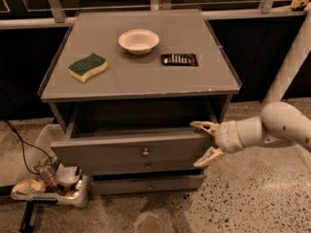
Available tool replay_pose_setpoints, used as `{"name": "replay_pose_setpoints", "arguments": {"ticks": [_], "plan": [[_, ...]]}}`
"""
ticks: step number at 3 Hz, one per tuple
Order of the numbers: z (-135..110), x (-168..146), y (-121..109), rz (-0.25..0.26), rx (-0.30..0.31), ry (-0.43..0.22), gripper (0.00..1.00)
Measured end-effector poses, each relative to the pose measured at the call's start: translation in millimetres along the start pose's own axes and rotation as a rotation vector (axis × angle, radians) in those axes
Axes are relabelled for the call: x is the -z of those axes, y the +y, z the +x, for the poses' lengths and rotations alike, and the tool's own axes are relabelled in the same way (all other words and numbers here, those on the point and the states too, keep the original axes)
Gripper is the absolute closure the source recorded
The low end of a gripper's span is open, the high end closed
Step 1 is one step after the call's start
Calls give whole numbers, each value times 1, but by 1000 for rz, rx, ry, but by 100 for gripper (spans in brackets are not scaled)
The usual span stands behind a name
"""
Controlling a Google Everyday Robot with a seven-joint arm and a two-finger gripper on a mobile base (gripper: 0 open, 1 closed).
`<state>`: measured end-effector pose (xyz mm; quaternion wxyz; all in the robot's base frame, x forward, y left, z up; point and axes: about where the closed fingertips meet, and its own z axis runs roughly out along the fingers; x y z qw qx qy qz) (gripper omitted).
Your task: Open top drawer
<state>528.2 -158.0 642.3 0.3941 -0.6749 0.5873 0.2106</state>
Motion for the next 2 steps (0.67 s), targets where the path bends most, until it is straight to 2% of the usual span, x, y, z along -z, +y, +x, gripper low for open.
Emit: {"name": "replay_pose_setpoints", "arguments": {"ticks": [2], "plan": [[-6,4,-3,0,0,0,75]]}}
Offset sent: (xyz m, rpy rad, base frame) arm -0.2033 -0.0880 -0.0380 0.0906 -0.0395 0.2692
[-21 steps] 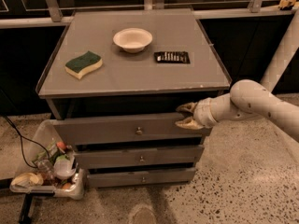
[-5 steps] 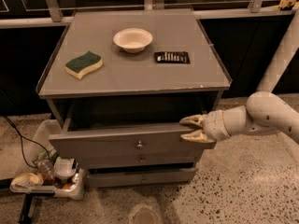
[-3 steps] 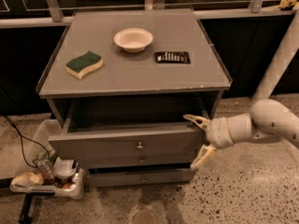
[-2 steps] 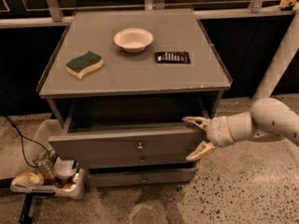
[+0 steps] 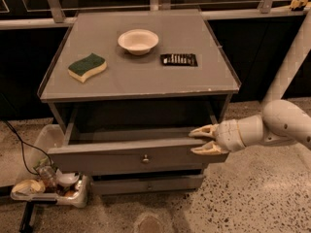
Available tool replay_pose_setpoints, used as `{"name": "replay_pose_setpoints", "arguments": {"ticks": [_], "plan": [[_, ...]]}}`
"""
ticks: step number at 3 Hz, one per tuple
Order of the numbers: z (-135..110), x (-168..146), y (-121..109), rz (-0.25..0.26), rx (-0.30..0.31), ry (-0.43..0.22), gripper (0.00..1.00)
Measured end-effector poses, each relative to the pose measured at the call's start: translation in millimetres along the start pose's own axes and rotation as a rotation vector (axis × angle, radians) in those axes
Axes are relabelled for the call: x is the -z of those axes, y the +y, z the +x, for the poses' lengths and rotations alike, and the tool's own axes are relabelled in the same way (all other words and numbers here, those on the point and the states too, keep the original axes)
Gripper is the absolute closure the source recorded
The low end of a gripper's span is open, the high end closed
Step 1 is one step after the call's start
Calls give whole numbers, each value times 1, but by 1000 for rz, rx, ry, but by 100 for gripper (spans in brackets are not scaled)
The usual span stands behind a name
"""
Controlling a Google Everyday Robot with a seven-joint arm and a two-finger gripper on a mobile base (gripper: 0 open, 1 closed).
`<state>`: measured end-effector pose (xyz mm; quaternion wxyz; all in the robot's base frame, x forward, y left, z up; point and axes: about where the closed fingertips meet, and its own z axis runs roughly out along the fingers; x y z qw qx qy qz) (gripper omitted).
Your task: Open top drawer
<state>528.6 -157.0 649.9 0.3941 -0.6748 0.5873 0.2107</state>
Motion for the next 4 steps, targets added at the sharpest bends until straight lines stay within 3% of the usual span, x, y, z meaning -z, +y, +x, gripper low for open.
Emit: {"name": "replay_pose_setpoints", "arguments": {"ticks": [1,2,3,4], "plan": [[-8,1,12,-21,13,-20,97],[-3,11,38,-20,22,-32,100],[-5,10,38,-20,22,-32,83],[-5,10,37,-20,22,-32,59]]}}
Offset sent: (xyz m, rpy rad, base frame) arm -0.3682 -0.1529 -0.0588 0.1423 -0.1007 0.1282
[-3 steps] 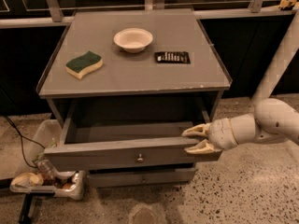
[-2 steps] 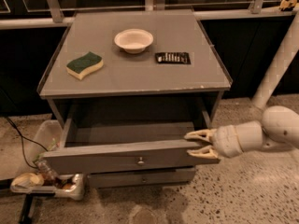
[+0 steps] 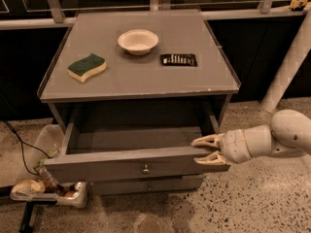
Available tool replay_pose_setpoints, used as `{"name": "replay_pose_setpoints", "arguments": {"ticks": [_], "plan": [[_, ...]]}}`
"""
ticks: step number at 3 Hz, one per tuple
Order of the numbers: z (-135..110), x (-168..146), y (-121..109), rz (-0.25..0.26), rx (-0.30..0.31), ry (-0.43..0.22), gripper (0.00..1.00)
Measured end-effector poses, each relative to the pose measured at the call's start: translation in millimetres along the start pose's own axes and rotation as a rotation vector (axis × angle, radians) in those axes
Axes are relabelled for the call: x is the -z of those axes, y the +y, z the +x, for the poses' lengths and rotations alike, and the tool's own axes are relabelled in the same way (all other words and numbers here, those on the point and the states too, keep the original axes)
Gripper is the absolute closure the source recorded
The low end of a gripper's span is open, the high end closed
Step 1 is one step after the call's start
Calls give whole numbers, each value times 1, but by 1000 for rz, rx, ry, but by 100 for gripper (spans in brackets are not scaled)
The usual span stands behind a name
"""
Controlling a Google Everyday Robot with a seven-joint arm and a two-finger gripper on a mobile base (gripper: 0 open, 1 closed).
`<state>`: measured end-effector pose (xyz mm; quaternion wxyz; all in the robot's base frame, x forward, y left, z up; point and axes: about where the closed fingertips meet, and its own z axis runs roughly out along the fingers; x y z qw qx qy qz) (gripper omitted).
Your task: Open top drawer
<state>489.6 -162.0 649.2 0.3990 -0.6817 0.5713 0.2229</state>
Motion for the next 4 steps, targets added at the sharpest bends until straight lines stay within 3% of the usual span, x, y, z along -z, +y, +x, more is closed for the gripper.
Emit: {"name": "replay_pose_setpoints", "arguments": {"ticks": [2,3,4], "plan": [[0,0,0,0,0,0,13],[2,4,16,-9,12,-21,0],[7,16,47,-7,30,-24,17]]}}
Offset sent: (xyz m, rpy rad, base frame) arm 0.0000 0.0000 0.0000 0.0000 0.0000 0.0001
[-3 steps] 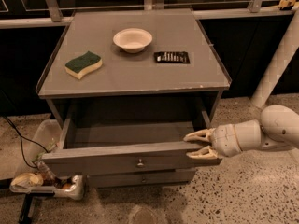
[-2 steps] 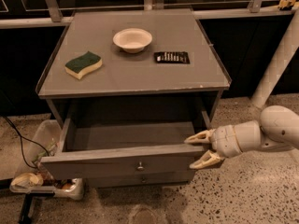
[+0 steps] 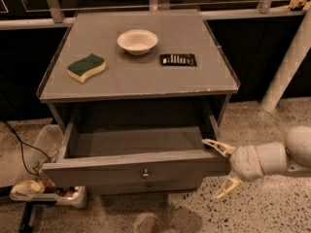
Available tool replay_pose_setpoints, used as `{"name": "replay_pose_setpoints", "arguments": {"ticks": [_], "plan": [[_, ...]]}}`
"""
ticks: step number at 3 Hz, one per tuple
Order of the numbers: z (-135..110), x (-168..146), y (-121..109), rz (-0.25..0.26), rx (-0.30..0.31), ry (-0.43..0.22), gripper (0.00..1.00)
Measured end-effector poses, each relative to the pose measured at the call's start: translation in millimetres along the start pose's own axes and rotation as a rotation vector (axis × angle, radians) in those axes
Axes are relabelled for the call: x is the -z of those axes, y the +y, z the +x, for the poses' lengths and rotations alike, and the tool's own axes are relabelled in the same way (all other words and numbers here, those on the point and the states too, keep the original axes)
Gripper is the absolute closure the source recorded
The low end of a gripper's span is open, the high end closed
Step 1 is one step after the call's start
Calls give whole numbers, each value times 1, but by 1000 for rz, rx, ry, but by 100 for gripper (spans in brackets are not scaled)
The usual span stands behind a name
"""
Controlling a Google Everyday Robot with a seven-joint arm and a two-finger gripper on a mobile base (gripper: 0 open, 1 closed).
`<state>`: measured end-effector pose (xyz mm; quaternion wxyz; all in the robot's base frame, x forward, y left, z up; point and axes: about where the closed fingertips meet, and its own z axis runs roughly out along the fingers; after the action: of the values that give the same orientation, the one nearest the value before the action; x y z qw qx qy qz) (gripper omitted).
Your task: Open top drawer
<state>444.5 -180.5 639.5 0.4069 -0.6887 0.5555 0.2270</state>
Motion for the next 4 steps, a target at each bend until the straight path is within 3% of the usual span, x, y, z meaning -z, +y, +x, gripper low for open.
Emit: {"name": "replay_pose_setpoints", "arguments": {"ticks": [2,3,4], "plan": [[-9,34,93,25,87,76,65],[-9,42,122,40,93,90,87],[-14,61,199,64,129,119,98]]}}
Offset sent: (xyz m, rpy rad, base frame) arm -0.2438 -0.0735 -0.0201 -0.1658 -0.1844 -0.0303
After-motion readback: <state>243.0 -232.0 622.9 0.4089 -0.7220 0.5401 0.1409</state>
